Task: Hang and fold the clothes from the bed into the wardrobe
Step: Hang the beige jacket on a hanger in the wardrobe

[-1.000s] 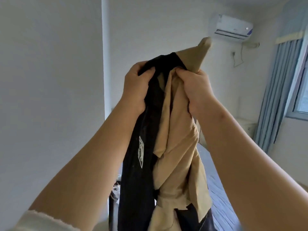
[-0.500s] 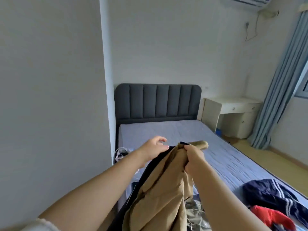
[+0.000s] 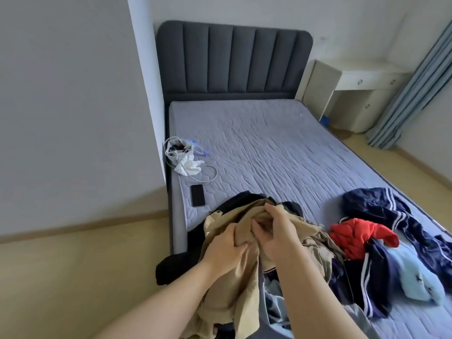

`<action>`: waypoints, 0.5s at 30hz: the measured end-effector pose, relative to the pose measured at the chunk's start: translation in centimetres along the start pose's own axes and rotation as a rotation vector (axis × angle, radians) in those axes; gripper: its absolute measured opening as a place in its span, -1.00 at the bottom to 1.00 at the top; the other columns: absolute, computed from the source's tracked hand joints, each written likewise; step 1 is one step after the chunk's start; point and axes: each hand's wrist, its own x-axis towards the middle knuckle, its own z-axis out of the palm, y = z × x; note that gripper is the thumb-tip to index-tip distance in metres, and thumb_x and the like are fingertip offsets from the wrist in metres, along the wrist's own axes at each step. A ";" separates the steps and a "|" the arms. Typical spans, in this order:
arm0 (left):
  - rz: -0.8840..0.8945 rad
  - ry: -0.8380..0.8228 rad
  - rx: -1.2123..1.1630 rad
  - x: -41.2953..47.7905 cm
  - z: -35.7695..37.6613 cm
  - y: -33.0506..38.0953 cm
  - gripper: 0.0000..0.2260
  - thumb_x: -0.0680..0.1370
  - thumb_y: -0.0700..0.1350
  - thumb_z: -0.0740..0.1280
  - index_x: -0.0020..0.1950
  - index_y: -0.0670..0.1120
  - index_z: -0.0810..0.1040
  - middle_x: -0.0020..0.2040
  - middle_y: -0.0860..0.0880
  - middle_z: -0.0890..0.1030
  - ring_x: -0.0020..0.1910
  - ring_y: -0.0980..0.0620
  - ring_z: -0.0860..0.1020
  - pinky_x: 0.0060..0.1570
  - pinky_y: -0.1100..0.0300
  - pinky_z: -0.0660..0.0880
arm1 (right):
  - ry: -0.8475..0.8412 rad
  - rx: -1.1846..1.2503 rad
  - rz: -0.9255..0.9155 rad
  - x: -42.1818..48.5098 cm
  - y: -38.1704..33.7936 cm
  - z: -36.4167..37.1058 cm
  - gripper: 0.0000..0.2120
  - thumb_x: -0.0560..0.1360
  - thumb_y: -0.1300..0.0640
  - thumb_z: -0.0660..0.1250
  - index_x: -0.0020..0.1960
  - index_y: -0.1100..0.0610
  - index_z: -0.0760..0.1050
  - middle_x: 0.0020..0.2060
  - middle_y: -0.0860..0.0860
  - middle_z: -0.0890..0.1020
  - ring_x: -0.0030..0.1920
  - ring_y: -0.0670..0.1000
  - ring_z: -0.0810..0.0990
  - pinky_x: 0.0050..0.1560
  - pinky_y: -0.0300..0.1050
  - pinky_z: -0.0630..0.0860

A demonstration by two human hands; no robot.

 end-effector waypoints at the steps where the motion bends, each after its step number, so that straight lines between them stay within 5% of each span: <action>1: -0.028 -0.016 -0.038 0.3 -0.1 -0.5 -0.68 0.54 -0.06 0.30 0.28 -0.04 0.43 0.18 -0.01 0.53 0.21 -0.01 0.48 0.24 0.14 0.39 | -0.008 -0.011 -0.008 0.0 0.2 -0.2 -0.92 0.46 0.26 0.38 -0.17 0.23 0.49 -0.21 0.15 0.57 -0.20 0.08 0.57 -0.41 -0.12 0.55; 5: -0.118 -0.160 -0.293 0.8 -2.6 -1.3 -0.74 0.54 -0.08 0.32 0.24 0.04 0.49 0.18 -0.05 0.55 0.18 -0.04 0.51 0.23 0.12 0.41 | -0.036 -0.160 -0.151 -0.1 0.3 -1.1 -0.93 0.49 0.20 0.31 -0.08 0.17 0.57 -0.28 0.06 0.67 -0.26 0.01 0.64 -0.33 -0.18 0.52; 9: -0.138 -0.082 -0.563 1.0 -6.1 0.3 -0.72 0.58 -0.05 0.26 0.26 -0.09 0.52 0.10 -0.09 0.61 0.10 -0.04 0.56 0.19 0.10 0.46 | -0.092 -0.519 -0.606 -0.6 1.1 -0.8 -0.62 0.45 0.39 0.18 -0.02 -0.07 0.52 -0.06 -0.08 0.61 -0.09 -0.16 0.58 -0.15 -0.40 0.46; 12: -0.107 -0.122 -0.696 0.7 -9.2 2.8 -0.66 0.57 0.04 0.22 0.12 -0.18 0.60 0.05 -0.16 0.63 0.00 -0.04 0.58 0.04 0.19 0.49 | -0.021 -1.048 -0.870 -0.6 1.3 0.0 -0.38 0.40 0.38 0.21 0.33 -0.15 0.33 0.39 -0.05 0.32 0.31 0.07 0.31 0.26 -0.16 0.20; 15: -0.116 -0.260 -0.873 -0.2 -11.7 4.8 -0.61 0.43 0.12 0.29 -0.02 -0.17 0.67 -0.04 -0.16 0.66 -0.09 -0.03 0.63 -0.07 0.22 0.56 | -0.100 -1.320 -0.912 -0.9 1.6 1.1 -0.31 0.42 0.26 0.25 0.41 -0.28 0.18 0.50 -0.13 0.03 0.45 0.06 0.05 0.38 0.04 0.01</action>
